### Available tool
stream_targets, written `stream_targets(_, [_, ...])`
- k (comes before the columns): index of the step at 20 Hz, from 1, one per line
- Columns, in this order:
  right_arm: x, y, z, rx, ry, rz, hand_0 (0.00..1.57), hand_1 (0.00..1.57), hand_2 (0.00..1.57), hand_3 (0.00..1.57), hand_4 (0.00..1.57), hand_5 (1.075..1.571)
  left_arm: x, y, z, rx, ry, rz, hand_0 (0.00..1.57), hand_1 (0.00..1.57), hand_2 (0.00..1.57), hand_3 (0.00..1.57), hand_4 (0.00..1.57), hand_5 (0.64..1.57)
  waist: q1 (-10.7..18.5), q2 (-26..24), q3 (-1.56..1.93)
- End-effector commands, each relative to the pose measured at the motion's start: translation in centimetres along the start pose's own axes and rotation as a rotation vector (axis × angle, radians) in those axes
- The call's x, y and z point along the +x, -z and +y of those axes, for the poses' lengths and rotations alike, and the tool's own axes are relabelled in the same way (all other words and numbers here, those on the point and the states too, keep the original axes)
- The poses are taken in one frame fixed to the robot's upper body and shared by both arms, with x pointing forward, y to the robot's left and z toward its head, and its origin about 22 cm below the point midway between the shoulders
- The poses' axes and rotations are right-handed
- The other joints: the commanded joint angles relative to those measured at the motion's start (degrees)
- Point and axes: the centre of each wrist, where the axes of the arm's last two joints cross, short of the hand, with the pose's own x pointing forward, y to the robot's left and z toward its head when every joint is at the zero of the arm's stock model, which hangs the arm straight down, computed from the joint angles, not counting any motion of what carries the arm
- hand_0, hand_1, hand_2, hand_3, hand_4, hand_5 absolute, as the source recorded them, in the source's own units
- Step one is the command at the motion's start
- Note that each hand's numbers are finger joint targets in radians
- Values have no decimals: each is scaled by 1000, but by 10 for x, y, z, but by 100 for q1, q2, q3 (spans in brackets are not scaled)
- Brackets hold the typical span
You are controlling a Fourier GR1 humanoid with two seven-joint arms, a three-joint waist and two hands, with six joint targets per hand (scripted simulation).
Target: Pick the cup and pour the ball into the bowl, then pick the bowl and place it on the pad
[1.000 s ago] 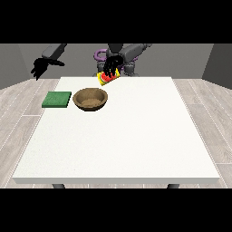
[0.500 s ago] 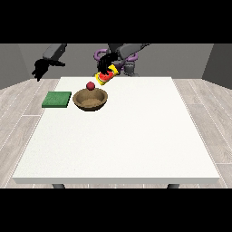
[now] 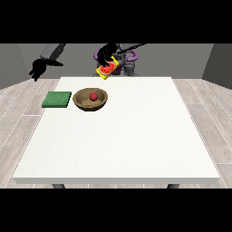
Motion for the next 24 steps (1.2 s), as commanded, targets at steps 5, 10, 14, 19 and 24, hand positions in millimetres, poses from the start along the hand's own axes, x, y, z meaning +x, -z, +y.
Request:
stream_targets(5, [-7, 10, 24, 39, 69, 88, 0, 0, 0, 0, 474, 1558, -23, -12, -9, 52, -340, 156, 0, 0, 1571, 1571, 1324, 1364, 351, 55, -17])
stream_targets(10, [17, 12, -8, -96, 80, 36, 0, 0, 0, 0, 474, 1558, -88, -21, -8, 234, -590, 376, 401, 401, 1571, 1571, 1001, 1570, 1088, 249, -23])
stream_targets(14, [22, 16, -8, -148, 67, -25, 0, 0, 0, 0, 411, 1556, -99, -37, -25, 242, -858, 412, 859, 859, 1571, 1555, 925, 1555, 1279, 817, -19])
stream_targets(19, [21, 21, 3, -100, 127, -59, 0, 0, 0, 0, 268, 1566, -123, -46, -30, 363, -1216, 459, 1173, 1173, 1243, 1069, 803, 1527, 1241, 1345, -25])
stream_targets(24, [48, 50, 25, -47, 155, -135, 0, 0, 0, 0, 393, 1570, -134, -53, -41, 509, -1442, 482, 287, 287, 0, 0, 832, 1559, 944, 1990, -21])
